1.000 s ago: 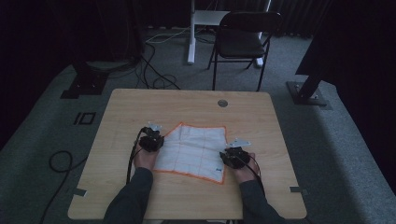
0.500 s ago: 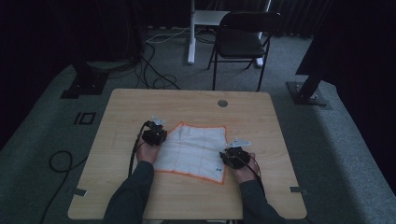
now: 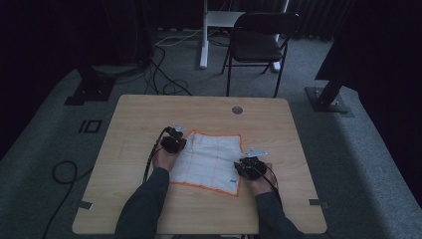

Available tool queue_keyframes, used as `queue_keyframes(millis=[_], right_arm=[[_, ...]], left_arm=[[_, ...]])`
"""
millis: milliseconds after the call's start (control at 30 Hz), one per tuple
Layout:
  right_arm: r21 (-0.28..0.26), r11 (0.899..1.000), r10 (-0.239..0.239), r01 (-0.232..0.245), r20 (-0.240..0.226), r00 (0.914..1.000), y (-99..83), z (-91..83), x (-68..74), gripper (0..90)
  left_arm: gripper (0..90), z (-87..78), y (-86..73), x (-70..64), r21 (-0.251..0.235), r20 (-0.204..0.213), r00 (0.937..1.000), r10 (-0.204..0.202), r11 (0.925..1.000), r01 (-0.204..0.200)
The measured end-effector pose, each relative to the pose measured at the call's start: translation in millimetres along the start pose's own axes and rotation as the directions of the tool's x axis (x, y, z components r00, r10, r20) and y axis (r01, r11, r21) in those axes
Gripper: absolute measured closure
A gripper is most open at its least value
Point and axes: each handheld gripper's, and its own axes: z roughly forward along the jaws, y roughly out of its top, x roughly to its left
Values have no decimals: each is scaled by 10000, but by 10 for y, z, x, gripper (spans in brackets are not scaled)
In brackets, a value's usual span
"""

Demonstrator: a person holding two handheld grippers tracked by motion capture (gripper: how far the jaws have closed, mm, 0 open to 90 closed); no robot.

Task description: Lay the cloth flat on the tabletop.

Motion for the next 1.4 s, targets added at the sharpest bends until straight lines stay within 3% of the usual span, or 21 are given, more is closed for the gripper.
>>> queue_keyframes(millis=[467,733,800,867,933,1000,1033,1133,1200,1300,1400], right_arm=[[-38,10000,-36,36,-52,10000,1,5,-9,679],[-16,10000,-72,72,-19,10000,18,18,-19,654],[9,10000,-51,51,-29,10000,20,12,-14,636],[9,10000,-53,53,-24,10000,21,7,-3,628],[22,9997,-244,244,-36,9997,24,-27,26,616],[15,9996,-284,284,-19,9996,25,-46,41,612],[-1,9993,-387,387,-31,9992,20,-76,57,609],[12,9989,-472,472,-21,9989,-1,-113,93,604],[50,9985,-540,540,-19,9985,-15,-127,108,602],[127,9976,-683,684,-43,9977,-62,-141,154,595],[224,9972,-715,716,-49,9974,-76,-128,157,593]], left_arm=[[881,-60,-80,255,-23,-434,9970,-642,9979,642],[813,-117,-82,283,-71,-576,9951,-807,9967,804],[801,-259,-97,272,-440,-458,9967,-670,9969,650],[795,-302,-105,270,-524,-417,9969,-667,9965,645],[791,-502,-180,232,-914,-325,9978,-580,9943,548],[786,-545,-209,217,-986,-289,9981,-535,9938,504],[785,-651,-299,184,-1167,-187,9987,-478,9921,452],[778,-750,-440,140,-1051,-40,9999,-116,9944,111],[779,-764,-473,129,-1034,98,9998,-152,9945,161],[779,-788,-643,38,-869,356,9988,333,9958,-301],[779,-755,-702,-2,-747,241,9981,574,9957,-555]])
